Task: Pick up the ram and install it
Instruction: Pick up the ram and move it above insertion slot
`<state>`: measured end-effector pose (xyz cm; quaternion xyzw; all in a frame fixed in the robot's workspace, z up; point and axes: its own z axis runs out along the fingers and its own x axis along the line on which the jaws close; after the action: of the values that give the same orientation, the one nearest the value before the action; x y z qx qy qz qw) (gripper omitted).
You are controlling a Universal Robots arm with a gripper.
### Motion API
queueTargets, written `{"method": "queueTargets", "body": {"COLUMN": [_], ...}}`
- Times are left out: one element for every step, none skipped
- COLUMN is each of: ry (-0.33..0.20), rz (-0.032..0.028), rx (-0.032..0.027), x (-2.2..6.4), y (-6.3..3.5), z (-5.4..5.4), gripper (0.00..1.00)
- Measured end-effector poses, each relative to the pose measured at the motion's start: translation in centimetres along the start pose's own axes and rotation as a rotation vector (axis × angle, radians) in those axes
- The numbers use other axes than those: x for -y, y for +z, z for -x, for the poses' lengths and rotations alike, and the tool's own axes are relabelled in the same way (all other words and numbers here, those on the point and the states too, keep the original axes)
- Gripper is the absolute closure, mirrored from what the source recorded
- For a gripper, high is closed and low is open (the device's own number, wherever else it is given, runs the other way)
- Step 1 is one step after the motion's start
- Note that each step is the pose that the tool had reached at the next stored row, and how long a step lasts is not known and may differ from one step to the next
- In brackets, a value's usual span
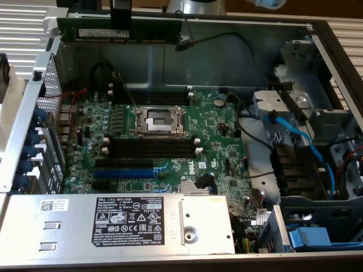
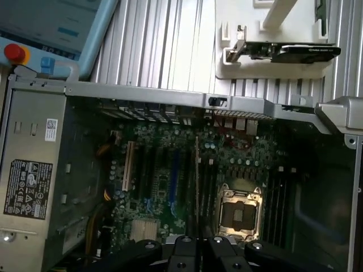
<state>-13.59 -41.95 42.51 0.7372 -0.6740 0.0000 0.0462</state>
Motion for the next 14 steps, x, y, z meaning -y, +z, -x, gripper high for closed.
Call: {"method": "queueTargets", "body": {"ry": [0.000,0.000,0.000,0.001,0.004,0.007,0.012,0.017,0.021,0.025,0.029,0.032,0.035,0.038], "rz": [0.0000,0.0000,0.0000,0.0001,0.0002,0.0005,0.0007,0.0011,0.0013,0.0015,0.0018,0.0021,0.0021,0.0024], "rx": [0.0000,0.0000,0.0000,0.0001,0.0004,0.0006,0.0009,0.0012,0.0015,0.0019,0.0021,0.0021,0.0025,0.0026], "x": [0.46,0.90,1.63,1.85,2.00,2.13,2.24,2.35,2.47,2.59,2.74,2.92,3.10,3.27], "y": [-0.03,-0.06,-0.09,-0.09,-0.07,-0.04,0.00,0.06,0.12,0.20,0.29,0.38,0.49,0.59], "z": [0.0,-0.1,-0.1,-0.1,-0.1,-0.1,-0.1,-0.1,-0.1,-0.1,0.0,0.0,0.0,0.0], "gripper": [0.87,0.87,0.87,0.87,0.87,0.87,0.87,0.87,0.87,0.87,0.87,0.87,0.87,0.87]}}
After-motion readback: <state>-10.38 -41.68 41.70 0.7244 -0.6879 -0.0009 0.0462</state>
